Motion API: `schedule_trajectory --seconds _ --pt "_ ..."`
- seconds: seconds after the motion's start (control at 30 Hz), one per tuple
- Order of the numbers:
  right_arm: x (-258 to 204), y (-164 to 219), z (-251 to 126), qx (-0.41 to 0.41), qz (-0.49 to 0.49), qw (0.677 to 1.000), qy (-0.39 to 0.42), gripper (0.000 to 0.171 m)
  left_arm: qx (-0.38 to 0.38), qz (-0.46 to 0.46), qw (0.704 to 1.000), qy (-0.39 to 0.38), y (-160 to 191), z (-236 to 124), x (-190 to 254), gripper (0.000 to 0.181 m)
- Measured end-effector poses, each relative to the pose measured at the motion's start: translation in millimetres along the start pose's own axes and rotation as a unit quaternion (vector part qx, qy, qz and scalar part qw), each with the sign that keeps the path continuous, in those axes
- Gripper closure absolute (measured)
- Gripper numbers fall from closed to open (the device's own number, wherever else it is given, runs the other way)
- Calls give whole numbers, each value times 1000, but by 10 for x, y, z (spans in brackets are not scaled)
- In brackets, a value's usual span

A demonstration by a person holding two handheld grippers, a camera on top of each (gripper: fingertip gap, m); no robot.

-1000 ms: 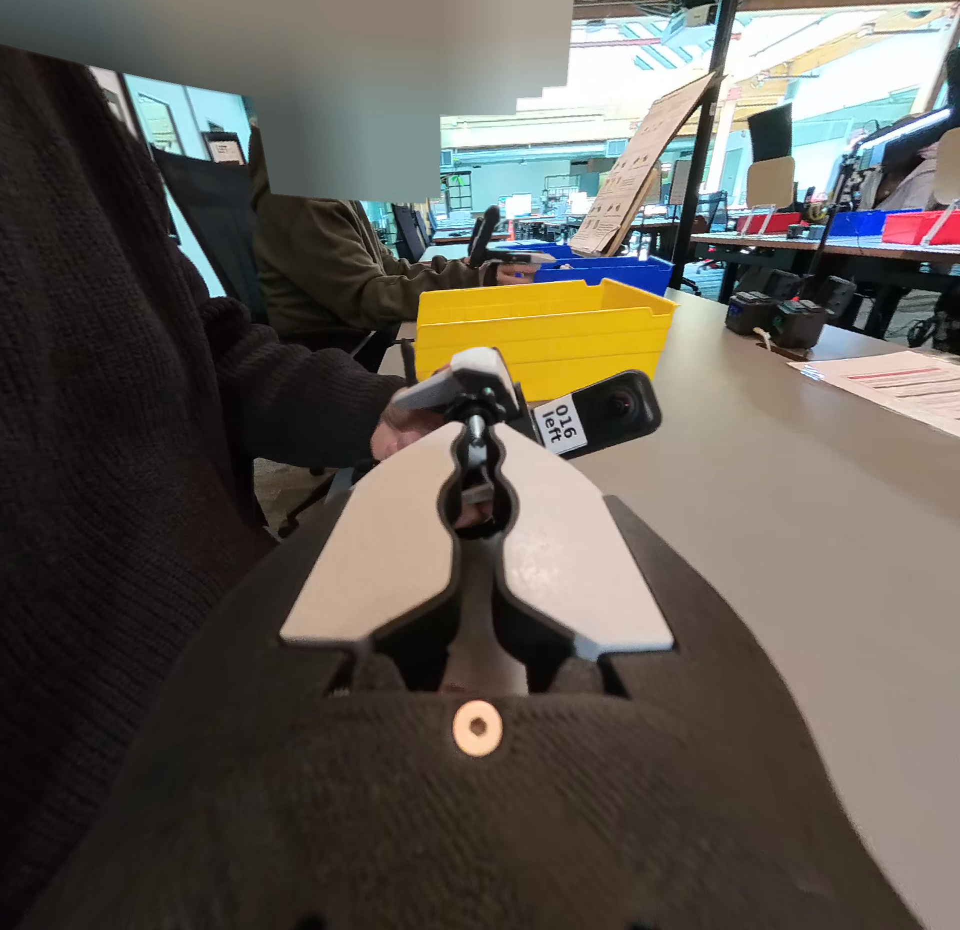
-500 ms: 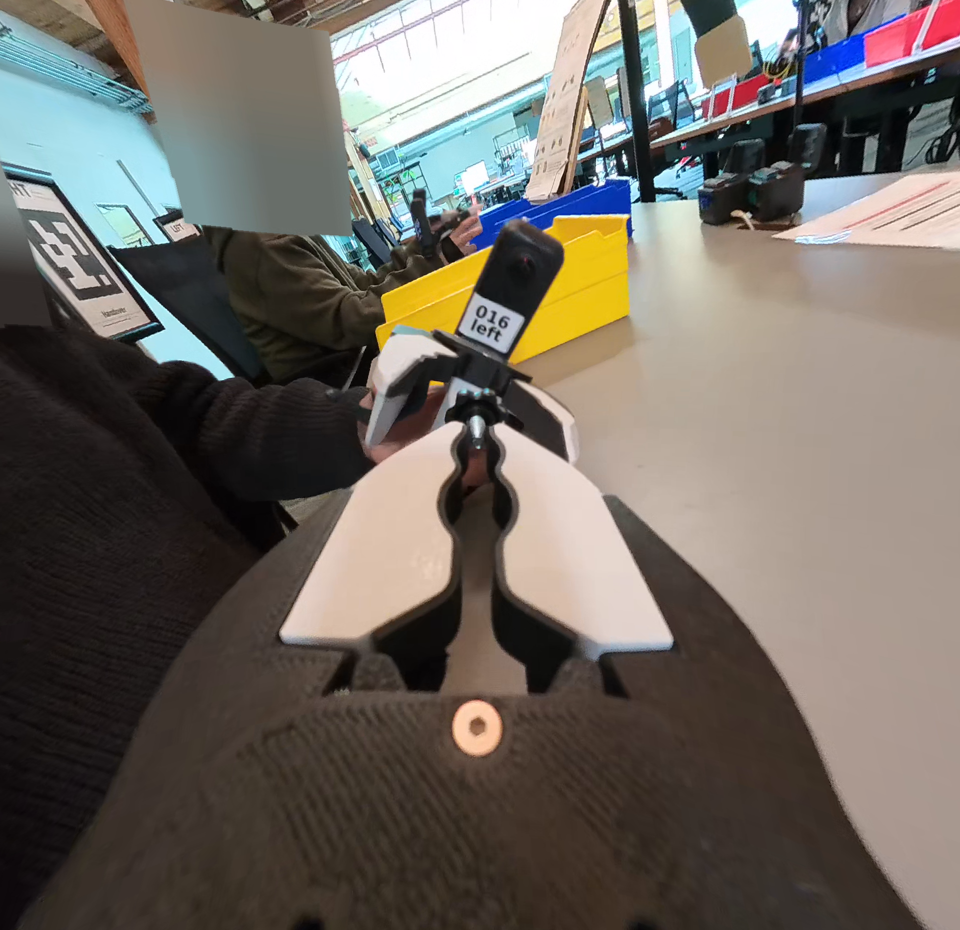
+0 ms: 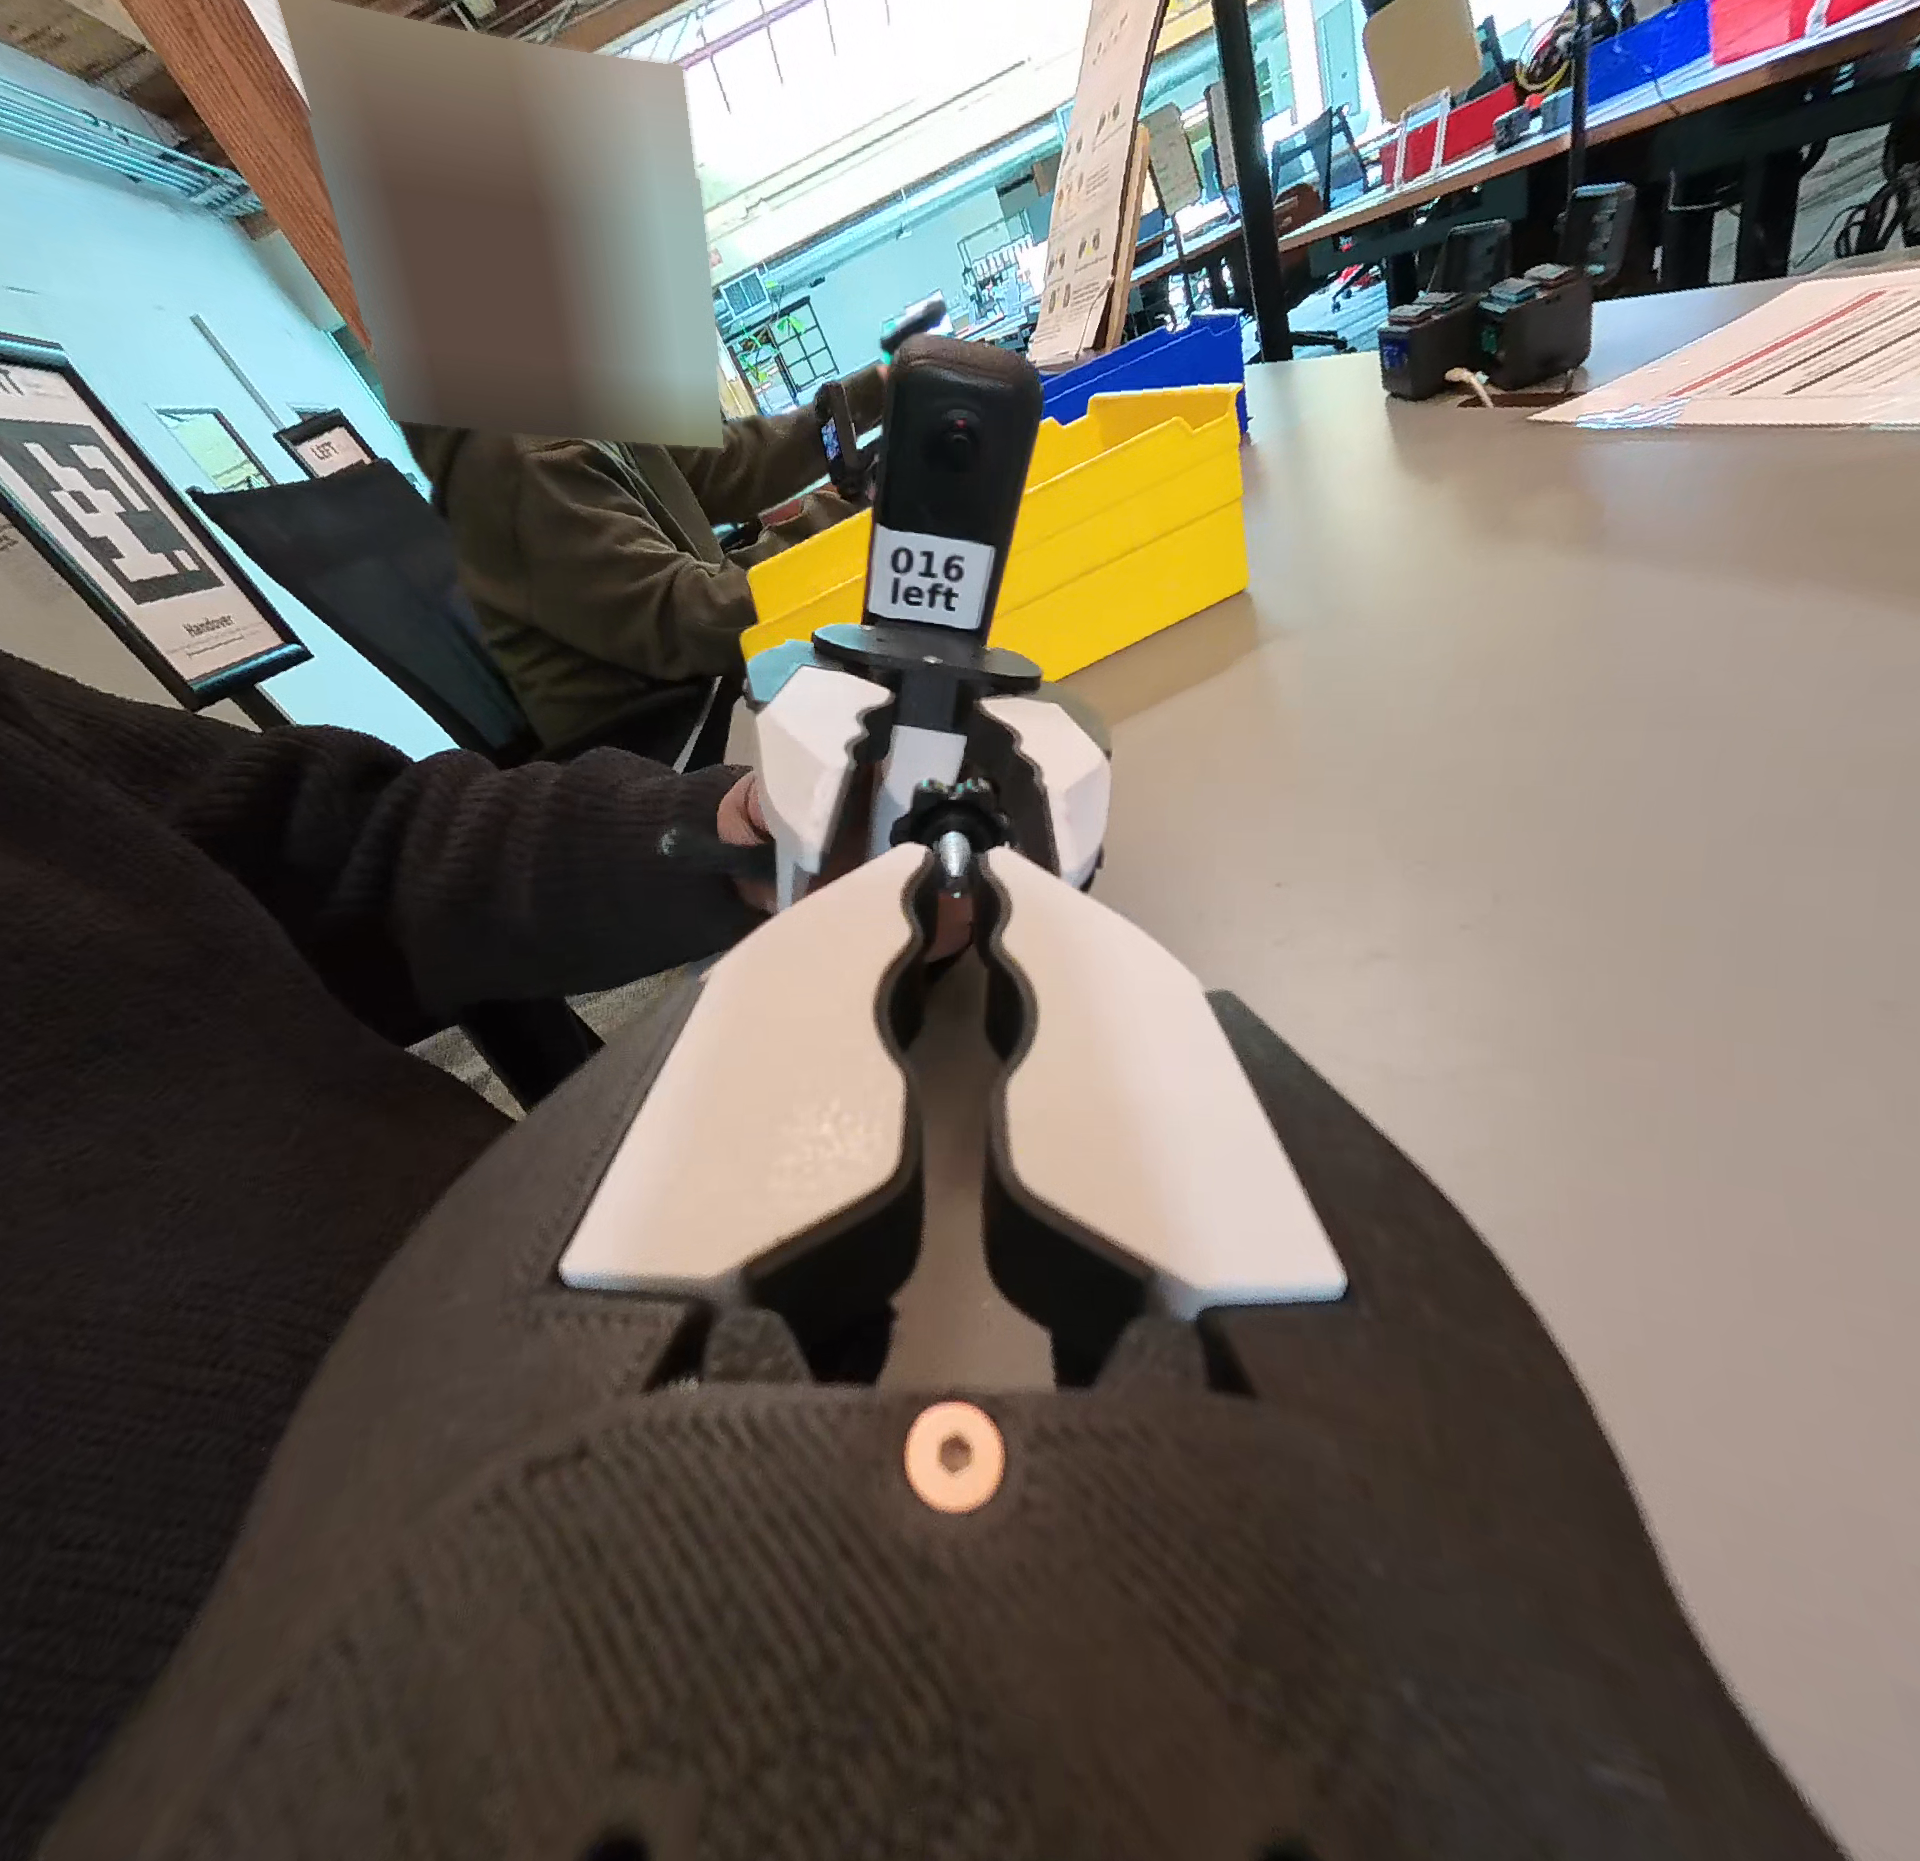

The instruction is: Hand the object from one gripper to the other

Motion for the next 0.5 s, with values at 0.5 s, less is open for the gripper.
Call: schedule_trajectory --seconds 0.5 --pt "41 -14 57 -6 -64 997 32 129 63 -131 988 46 -20 -141 -151 158"
Point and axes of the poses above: each gripper's, where its closed fingertips meet, z out along the fingers, y out of its underside, x = y × z across the jaws, the point moved 9 cm from there along -z, back along the fingers, and after that the axes turned 4 degrees about -x, right-handed, at the moved point
